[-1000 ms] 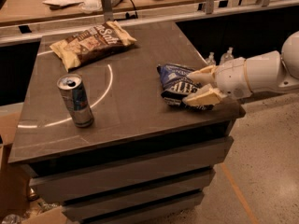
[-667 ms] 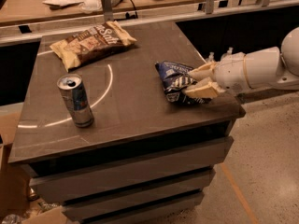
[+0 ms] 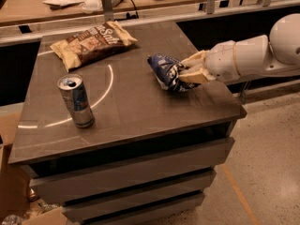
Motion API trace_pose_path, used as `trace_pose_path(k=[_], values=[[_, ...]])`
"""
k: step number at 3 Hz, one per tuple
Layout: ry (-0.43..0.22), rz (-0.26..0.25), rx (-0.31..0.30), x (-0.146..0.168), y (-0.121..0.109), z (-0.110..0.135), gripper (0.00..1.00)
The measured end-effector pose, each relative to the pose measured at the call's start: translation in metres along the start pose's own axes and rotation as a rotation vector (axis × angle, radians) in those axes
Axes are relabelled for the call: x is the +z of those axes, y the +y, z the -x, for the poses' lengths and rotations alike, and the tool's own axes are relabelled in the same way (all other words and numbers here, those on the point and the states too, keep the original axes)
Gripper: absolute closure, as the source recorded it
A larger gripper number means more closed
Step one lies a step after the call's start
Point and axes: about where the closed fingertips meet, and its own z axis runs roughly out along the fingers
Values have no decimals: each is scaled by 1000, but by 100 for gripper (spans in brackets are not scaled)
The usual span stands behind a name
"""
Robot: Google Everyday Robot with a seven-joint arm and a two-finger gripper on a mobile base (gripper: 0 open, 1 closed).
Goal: Move blue chip bag near brown chip bag
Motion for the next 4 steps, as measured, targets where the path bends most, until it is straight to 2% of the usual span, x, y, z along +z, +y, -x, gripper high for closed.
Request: trace_pose_path(k=[3, 4], values=[[-38, -44, -74, 63, -66, 31, 100], [-54, -50, -82, 84, -81, 39, 100]])
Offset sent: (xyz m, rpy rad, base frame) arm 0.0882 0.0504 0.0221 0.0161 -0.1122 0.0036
